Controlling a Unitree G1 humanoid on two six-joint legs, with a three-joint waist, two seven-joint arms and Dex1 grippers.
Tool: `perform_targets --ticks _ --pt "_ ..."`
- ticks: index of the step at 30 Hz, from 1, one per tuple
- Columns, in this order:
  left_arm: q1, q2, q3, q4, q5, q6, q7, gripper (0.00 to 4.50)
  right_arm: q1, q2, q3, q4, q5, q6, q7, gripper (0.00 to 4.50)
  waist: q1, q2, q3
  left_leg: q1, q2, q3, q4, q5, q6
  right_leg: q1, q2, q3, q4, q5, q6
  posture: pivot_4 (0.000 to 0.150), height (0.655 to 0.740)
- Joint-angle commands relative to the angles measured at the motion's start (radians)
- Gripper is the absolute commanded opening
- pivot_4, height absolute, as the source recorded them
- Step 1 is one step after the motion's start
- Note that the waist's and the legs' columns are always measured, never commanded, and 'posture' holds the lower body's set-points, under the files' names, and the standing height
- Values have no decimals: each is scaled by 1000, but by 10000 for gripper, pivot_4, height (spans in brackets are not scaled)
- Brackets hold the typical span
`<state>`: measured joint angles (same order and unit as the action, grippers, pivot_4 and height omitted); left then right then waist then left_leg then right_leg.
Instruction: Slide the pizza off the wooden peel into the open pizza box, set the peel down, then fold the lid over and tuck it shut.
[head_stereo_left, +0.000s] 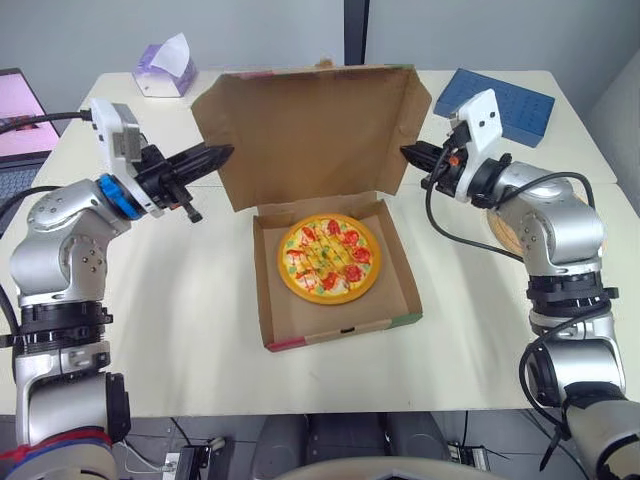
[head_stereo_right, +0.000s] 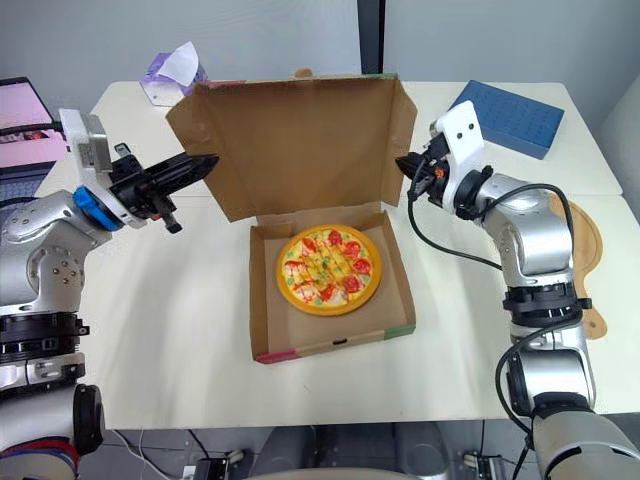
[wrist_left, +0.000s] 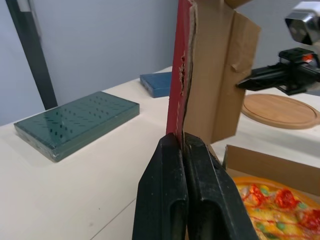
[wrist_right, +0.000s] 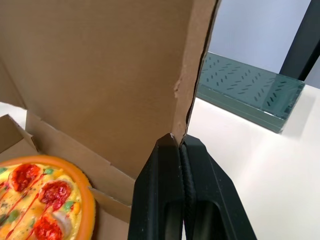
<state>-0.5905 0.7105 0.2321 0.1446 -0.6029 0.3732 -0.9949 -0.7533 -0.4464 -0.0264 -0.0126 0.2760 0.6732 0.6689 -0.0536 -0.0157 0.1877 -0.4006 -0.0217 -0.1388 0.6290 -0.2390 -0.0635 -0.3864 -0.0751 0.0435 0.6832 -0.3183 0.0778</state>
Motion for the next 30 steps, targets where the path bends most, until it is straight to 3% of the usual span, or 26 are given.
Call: perform_targets --ticks 1,11,18,25,30 --pt "-13 -36 -17 -111 7 38 85 0 20 -24 -35 -136 26 26 -27 564 0 0 0 0 0 0 0 0 0 0 0 0 0 0 0 1500 7400" --pt "-98 -143 -86 -165 8 169 204 0 136 -75 -78 -422 34 189 -149 564 1 0 0 0 0 1 0 0 1 0 0 0 0 0 0 1500 7400" --pt "-83 -212 -91 -269 -12 264 313 0 181 -48 -96 -521 51 258 -224 564 -2 0 0 0 0 1 0 0 0 0 0 1 0 0 0 1500 7400" --pt "55 -308 -76 -471 -24 278 451 0 226 -50 -101 -566 50 270 -254 564 0 0 0 0 0 1 0 0 0 0 0 1 0 0 0 1500 7400" --pt "170 -311 -60 -568 -24 251 463 0 278 -57 -118 -607 78 281 -239 564 5 0 0 0 0 1 0 0 0 1 0 1 -1 0 0 1500 7400"
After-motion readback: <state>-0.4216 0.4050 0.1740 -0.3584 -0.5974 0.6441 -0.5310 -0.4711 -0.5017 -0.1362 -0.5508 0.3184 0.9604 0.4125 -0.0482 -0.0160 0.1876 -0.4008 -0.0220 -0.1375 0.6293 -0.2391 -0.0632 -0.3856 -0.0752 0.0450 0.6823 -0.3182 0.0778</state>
